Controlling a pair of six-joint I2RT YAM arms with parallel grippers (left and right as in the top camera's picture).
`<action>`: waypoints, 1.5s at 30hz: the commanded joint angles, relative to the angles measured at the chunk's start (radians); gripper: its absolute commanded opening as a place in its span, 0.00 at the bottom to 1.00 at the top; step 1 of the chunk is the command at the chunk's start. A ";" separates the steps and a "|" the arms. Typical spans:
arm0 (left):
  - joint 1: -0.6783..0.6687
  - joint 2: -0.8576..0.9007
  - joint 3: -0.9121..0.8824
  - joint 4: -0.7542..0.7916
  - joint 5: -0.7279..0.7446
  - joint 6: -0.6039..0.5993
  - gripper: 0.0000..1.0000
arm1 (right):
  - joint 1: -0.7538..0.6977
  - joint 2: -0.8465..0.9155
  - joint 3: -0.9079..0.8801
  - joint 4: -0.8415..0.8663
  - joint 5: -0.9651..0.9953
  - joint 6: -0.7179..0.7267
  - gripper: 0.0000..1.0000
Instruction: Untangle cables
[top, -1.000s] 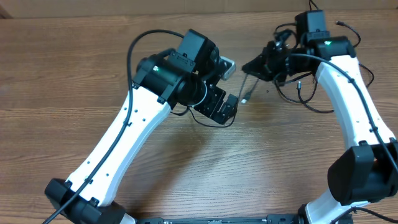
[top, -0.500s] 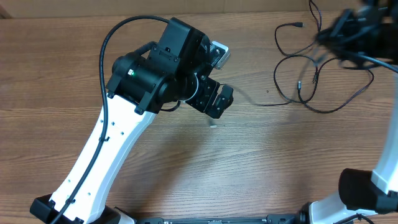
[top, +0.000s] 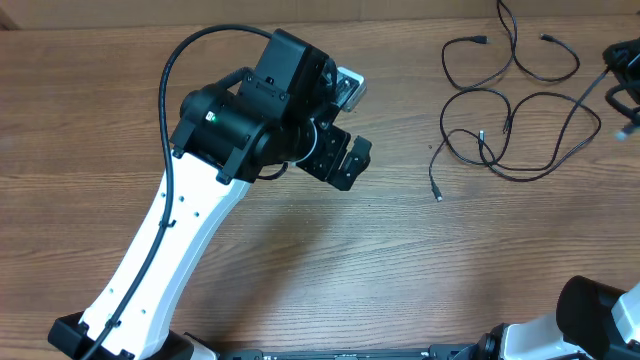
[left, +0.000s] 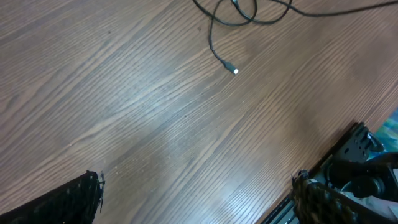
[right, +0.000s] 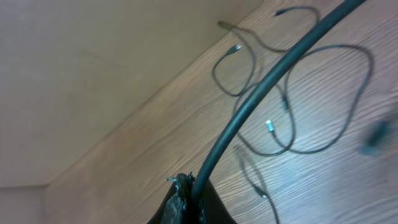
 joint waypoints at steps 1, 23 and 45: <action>0.005 -0.008 0.016 -0.003 -0.013 -0.008 1.00 | -0.011 -0.018 0.022 0.002 0.094 -0.031 0.04; 0.005 -0.008 0.016 -0.013 -0.014 -0.007 1.00 | -0.019 -0.018 -0.328 0.002 0.684 0.170 0.04; 0.005 -0.006 0.016 -0.021 -0.032 -0.007 1.00 | -0.228 -0.008 -0.806 0.258 0.716 0.318 0.09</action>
